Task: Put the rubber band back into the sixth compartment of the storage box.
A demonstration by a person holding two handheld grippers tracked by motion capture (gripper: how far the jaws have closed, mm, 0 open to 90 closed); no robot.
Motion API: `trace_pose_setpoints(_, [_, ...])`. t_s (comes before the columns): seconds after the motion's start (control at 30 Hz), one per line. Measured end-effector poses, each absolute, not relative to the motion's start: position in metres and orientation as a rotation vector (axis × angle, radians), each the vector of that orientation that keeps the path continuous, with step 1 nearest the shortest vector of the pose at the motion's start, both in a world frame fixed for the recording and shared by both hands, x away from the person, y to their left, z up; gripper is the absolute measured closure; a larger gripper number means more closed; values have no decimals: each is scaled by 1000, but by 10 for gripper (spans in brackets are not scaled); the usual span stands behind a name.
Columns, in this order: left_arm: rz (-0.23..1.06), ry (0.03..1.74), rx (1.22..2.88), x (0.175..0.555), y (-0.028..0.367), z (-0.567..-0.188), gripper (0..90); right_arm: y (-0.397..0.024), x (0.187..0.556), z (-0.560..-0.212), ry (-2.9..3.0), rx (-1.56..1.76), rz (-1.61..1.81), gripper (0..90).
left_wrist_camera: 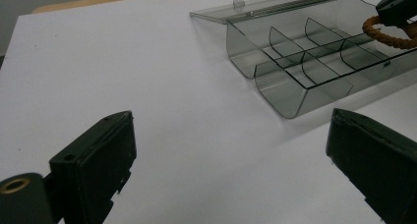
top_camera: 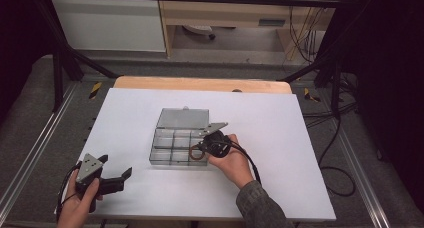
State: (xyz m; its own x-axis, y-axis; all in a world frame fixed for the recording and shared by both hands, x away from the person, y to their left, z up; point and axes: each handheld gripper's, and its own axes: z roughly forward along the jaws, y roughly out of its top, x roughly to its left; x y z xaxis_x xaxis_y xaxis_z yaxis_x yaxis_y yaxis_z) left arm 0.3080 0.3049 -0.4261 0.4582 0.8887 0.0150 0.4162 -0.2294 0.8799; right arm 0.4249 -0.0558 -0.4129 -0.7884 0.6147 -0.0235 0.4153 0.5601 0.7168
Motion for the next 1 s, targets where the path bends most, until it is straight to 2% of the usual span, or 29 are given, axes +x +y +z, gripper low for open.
trace_pose_setpoints(1.0, [672, 1103, 1845, 308, 303, -427, 49, -53, 425, -419, 2536, 852, 1029, 844])
